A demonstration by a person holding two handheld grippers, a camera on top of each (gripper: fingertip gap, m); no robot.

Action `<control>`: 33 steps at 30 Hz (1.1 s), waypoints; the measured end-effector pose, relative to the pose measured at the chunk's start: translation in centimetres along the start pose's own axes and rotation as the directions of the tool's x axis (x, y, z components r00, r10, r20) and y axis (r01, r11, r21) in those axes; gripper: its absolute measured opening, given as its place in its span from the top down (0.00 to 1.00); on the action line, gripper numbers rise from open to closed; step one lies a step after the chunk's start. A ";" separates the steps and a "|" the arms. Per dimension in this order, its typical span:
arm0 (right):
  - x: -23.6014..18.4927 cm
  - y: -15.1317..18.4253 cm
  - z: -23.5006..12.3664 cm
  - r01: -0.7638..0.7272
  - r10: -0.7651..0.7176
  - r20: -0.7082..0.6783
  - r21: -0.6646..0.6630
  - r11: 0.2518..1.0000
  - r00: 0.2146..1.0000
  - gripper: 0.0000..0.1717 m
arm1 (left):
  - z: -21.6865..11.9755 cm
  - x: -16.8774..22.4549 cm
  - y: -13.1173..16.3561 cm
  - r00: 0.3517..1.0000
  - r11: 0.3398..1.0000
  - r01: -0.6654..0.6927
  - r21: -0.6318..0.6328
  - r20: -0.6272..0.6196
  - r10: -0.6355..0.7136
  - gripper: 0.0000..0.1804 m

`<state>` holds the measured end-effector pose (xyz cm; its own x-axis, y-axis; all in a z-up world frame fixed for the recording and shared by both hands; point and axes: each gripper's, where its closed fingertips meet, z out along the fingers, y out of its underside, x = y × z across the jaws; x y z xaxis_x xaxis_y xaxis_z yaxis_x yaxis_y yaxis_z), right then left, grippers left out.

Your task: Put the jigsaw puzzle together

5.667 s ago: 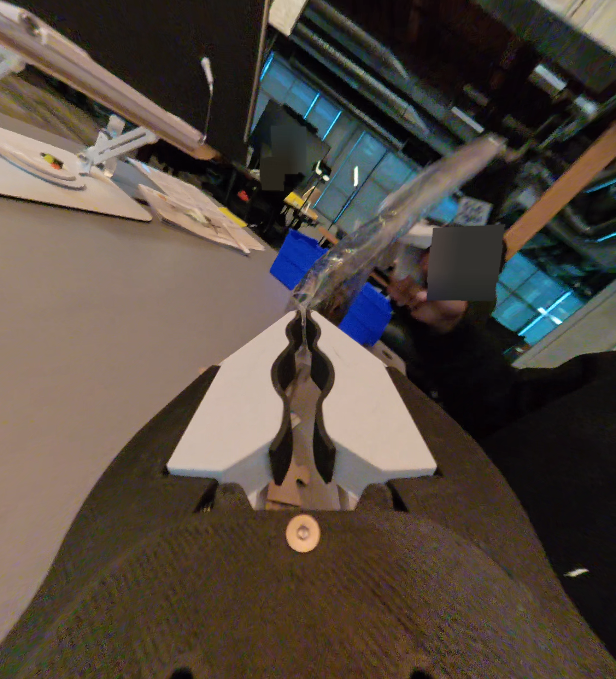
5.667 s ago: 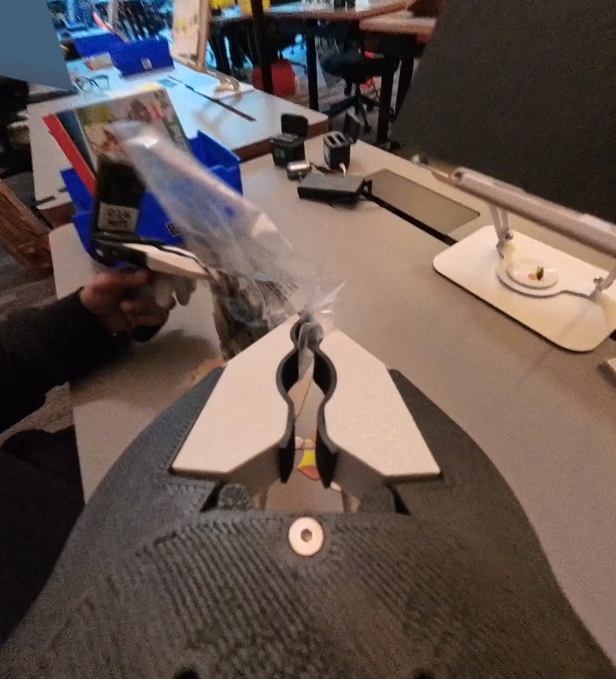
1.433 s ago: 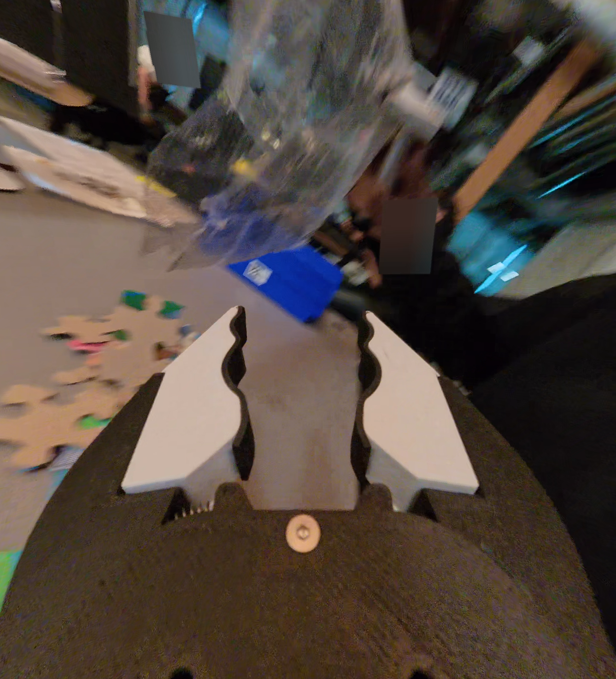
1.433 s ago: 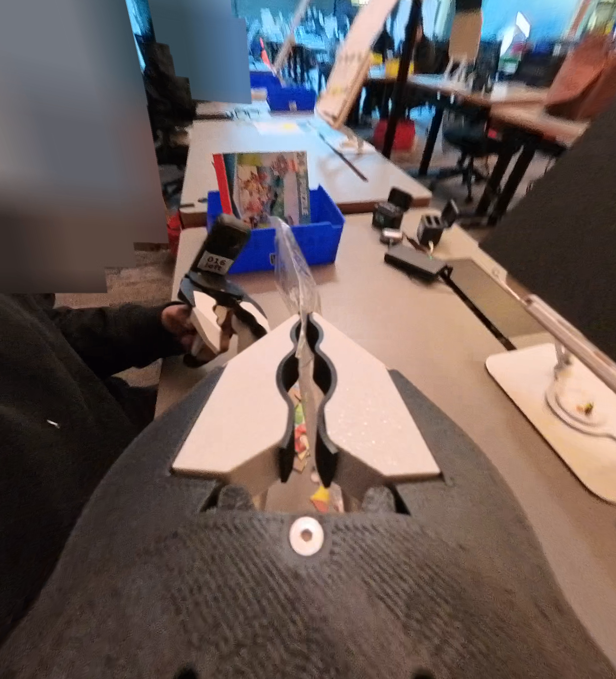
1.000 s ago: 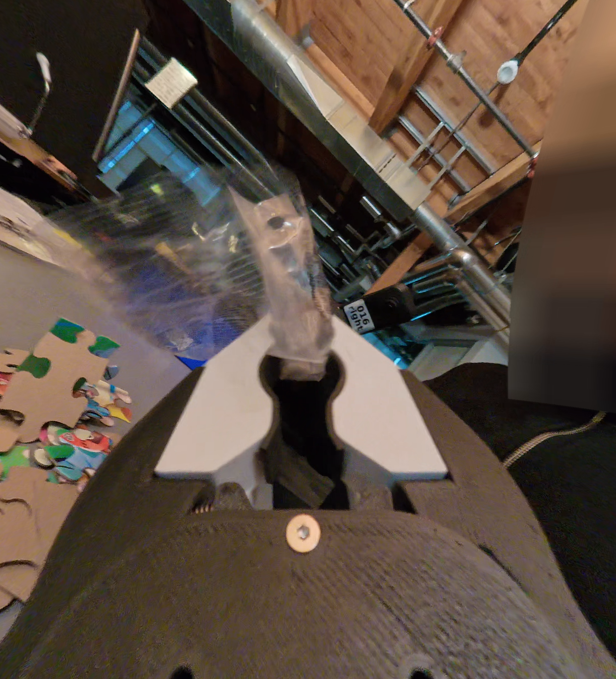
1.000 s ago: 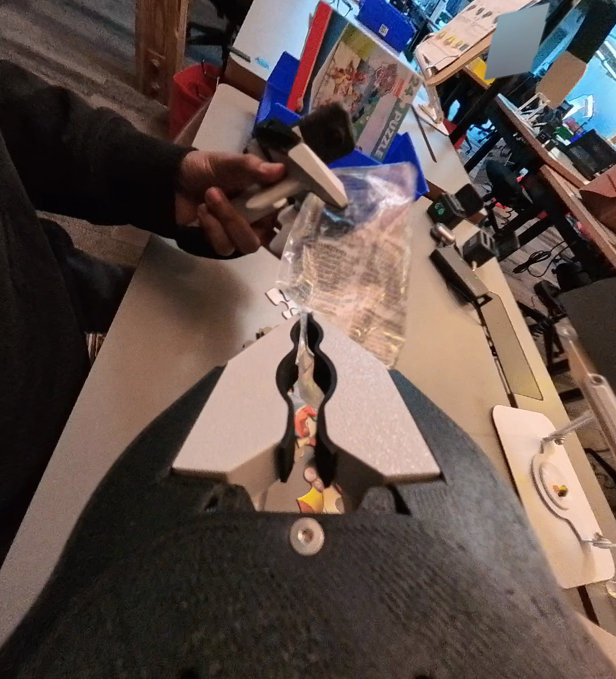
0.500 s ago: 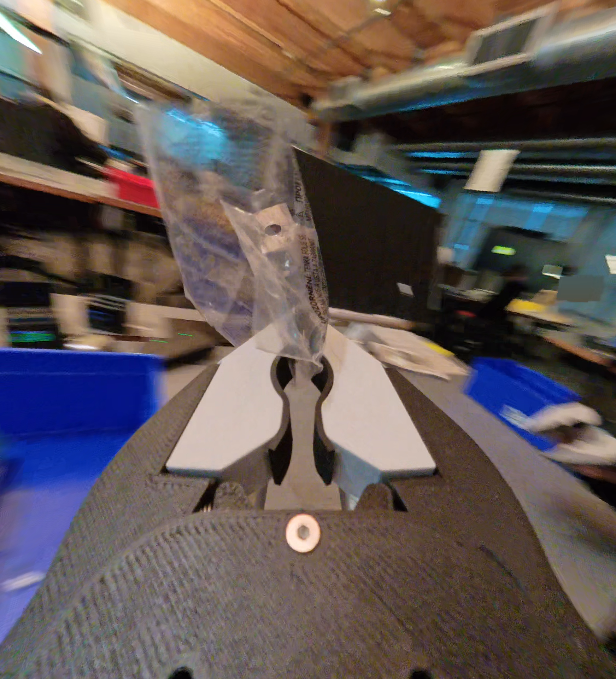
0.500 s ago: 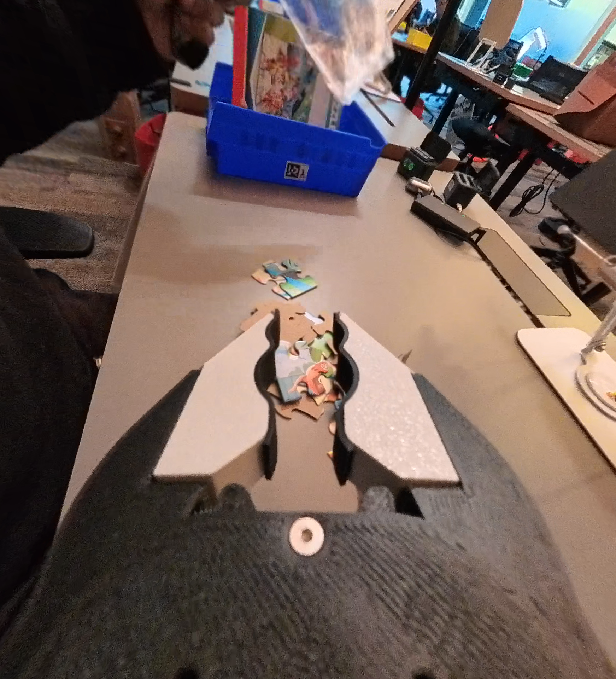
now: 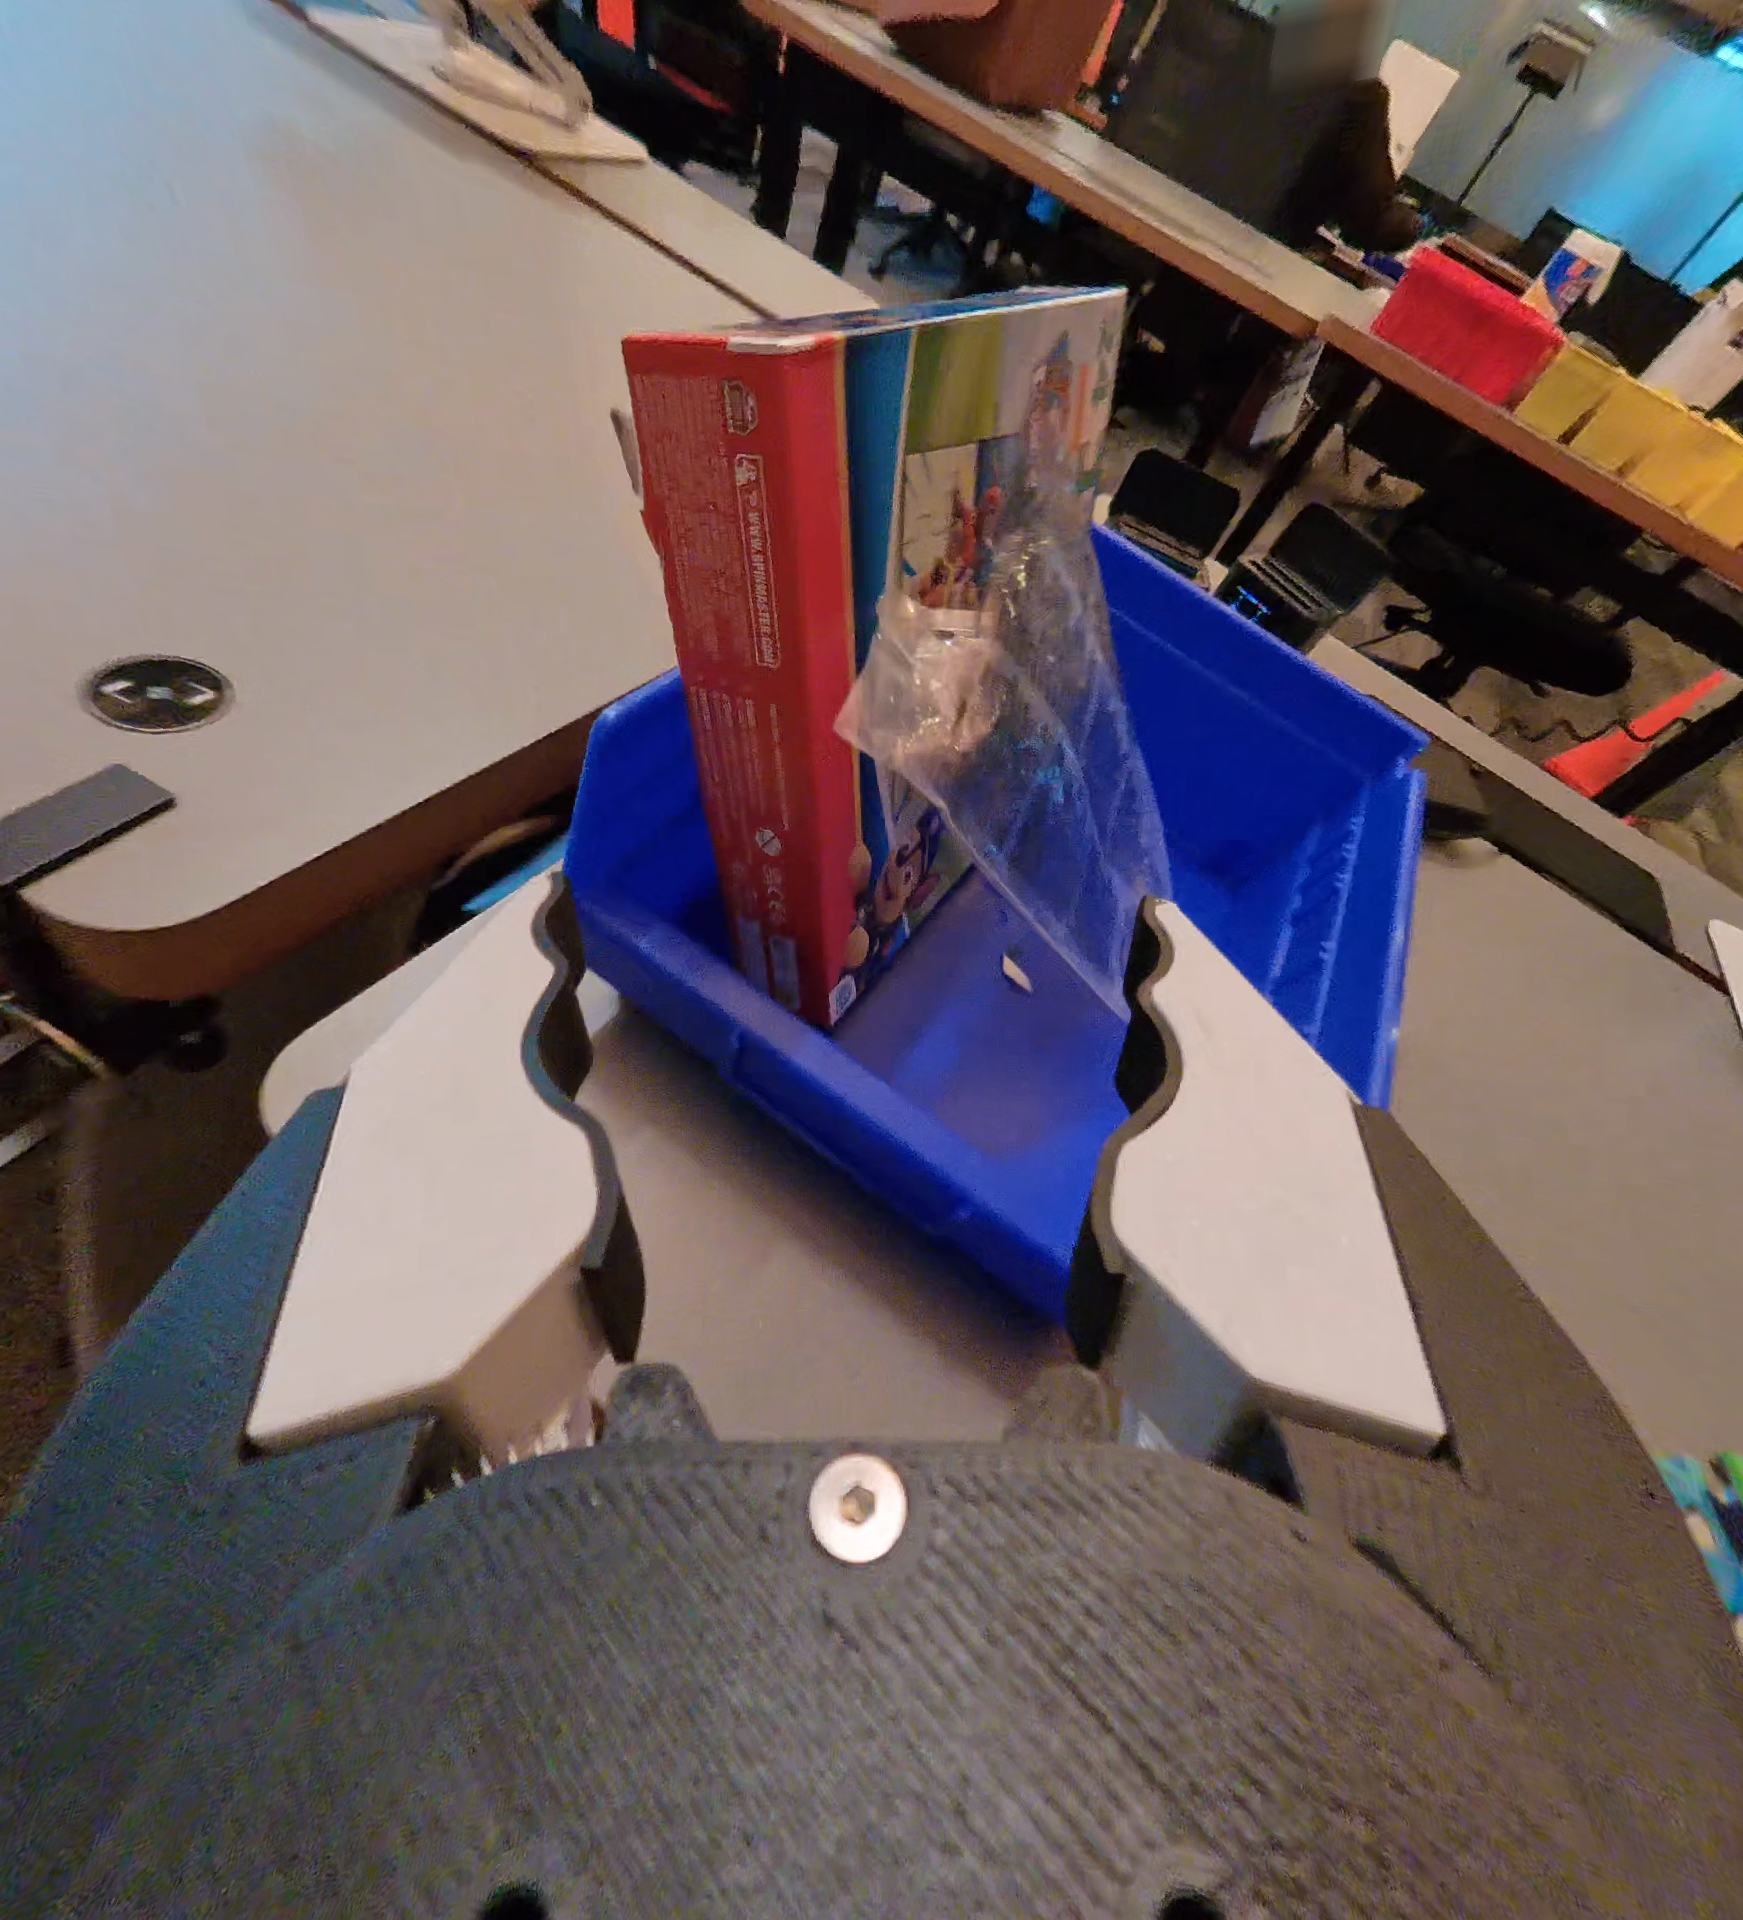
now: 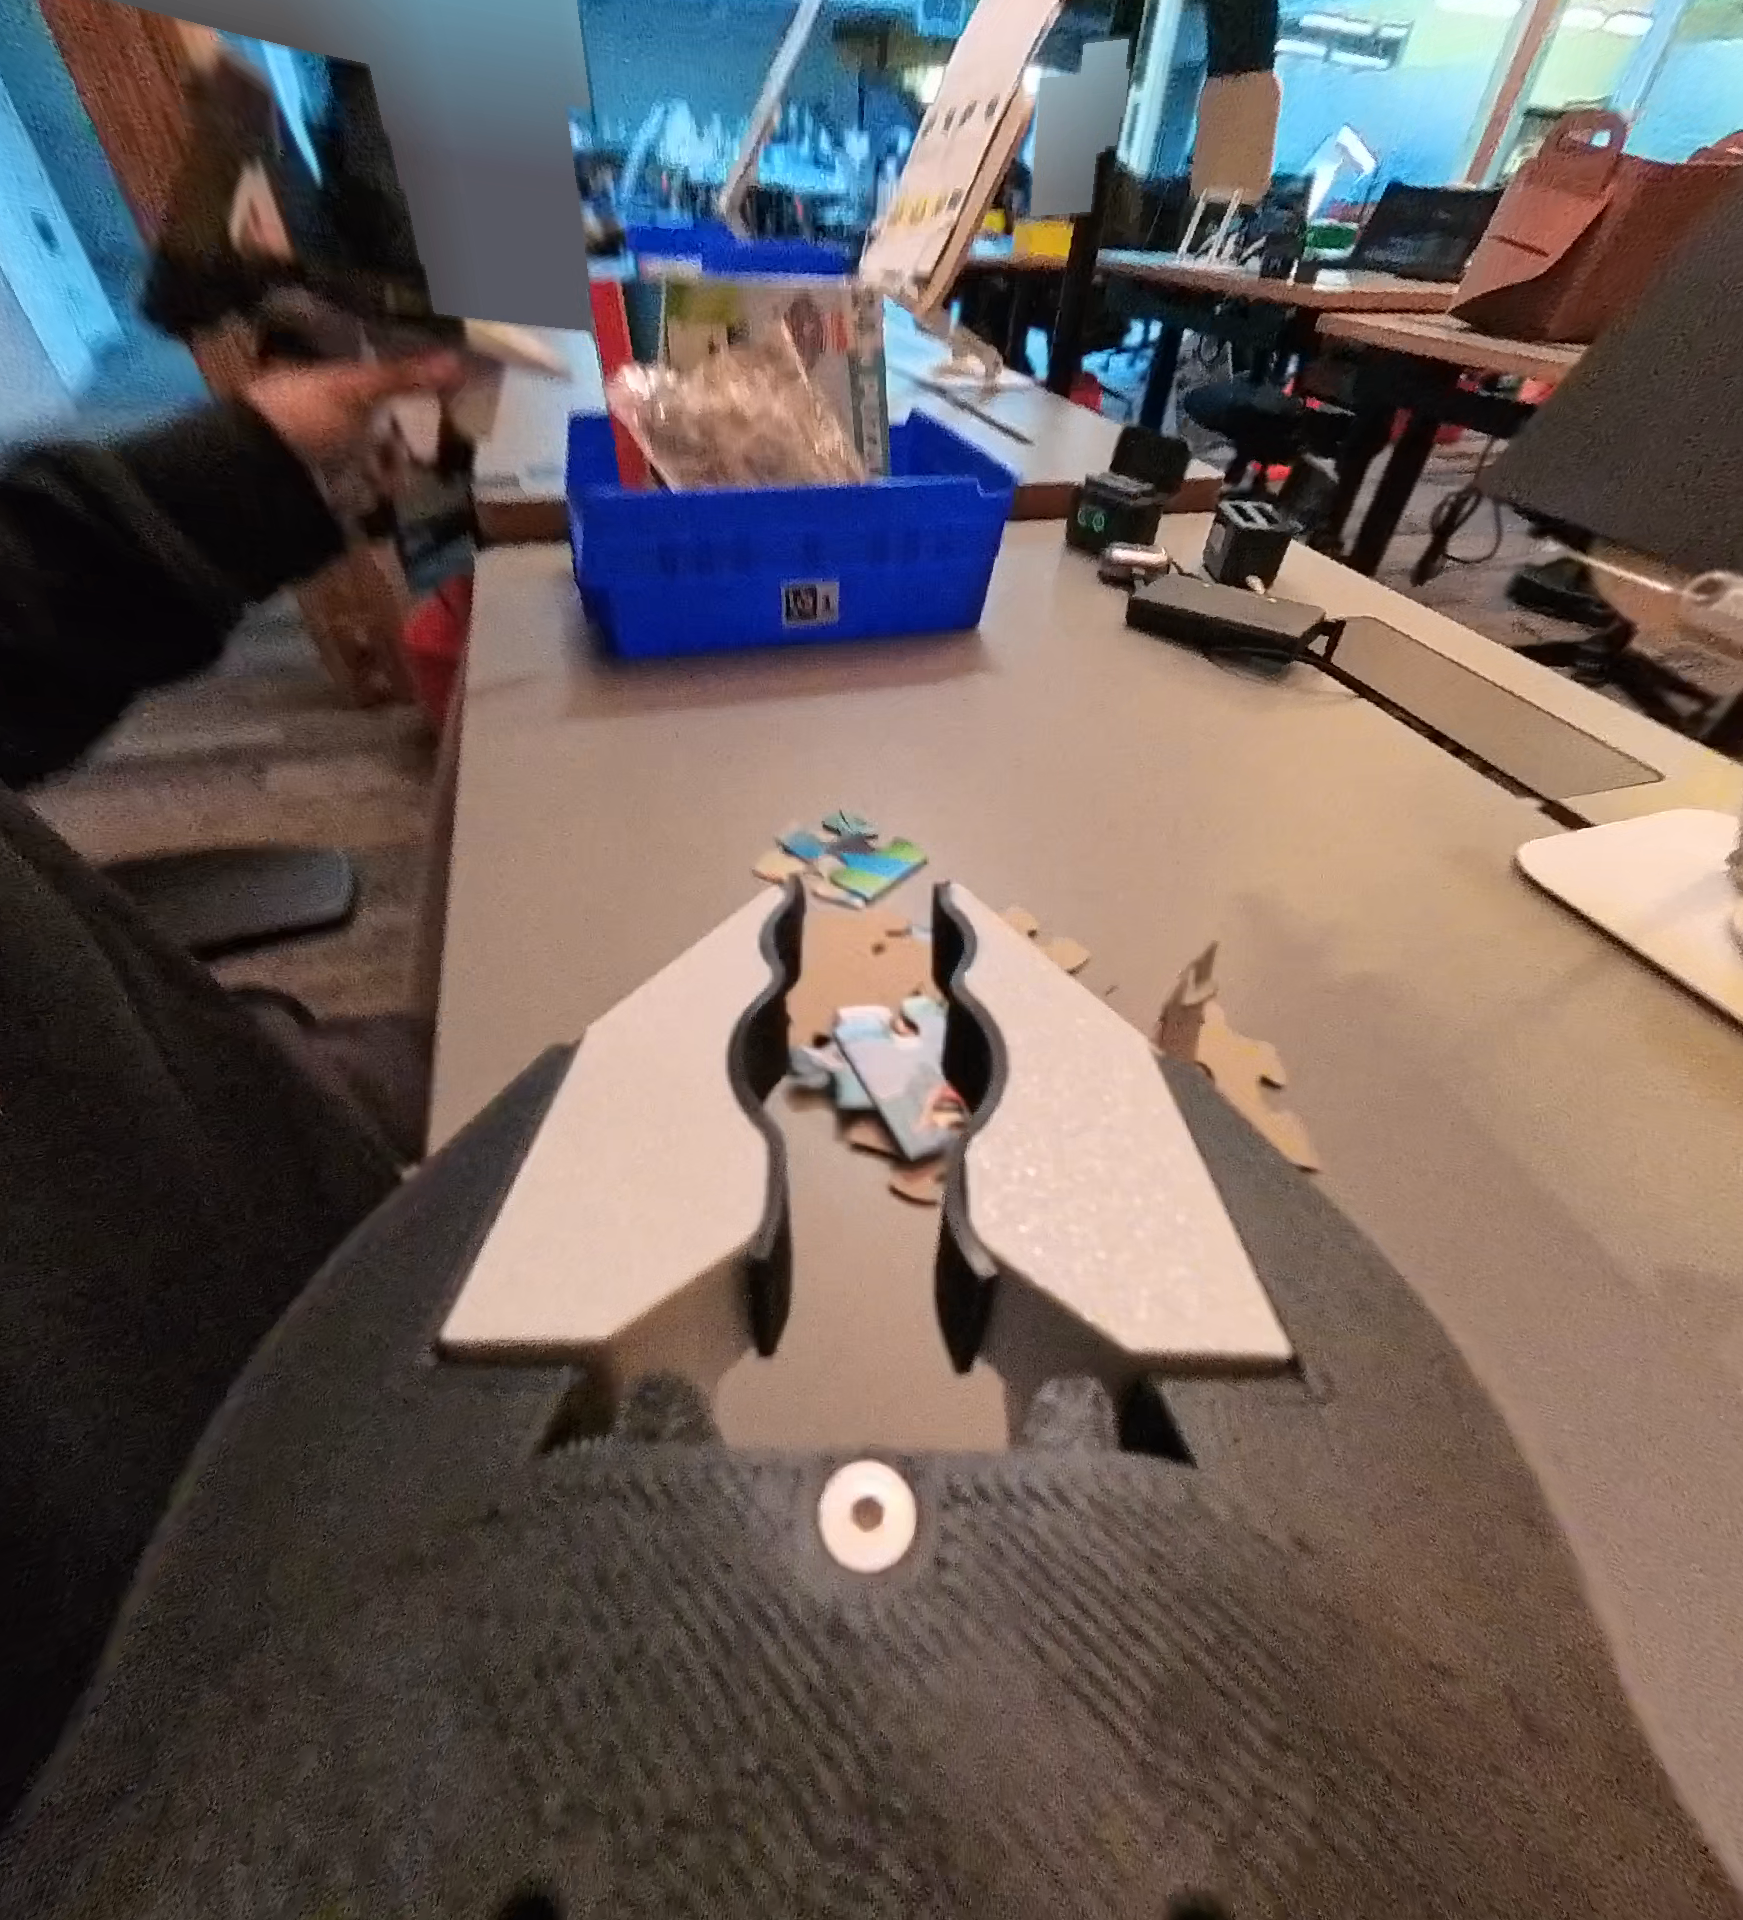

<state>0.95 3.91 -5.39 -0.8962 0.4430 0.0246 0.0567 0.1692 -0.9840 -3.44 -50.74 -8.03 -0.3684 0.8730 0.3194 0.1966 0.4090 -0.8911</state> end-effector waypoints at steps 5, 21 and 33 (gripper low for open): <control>-0.3 -2.7 -0.9 -0.267 0.266 0.035 0.249 0.931 0.963 0.87 | -5.1 7.0 -0.4 0.981 0.980 -0.154 0.123 -0.097 0.166 0.43; 5.8 5.4 0.3 -0.420 0.425 -0.266 0.079 0.904 0.865 0.82 | -10.5 39.3 23.0 0.445 0.840 -0.533 -0.103 -0.879 0.175 0.50; 10.8 11.9 6.4 -0.137 0.053 -0.226 -0.372 0.918 0.973 0.86 | -3.6 46.6 30.3 0.247 0.516 -0.853 -0.075 -0.930 0.274 0.52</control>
<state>-10.87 5.08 -17.92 -0.7690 0.6392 0.0115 0.3386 0.4225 -0.8408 -11.40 3.27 -19.04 0.8073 0.5745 0.1346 0.4839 -0.5140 -0.7083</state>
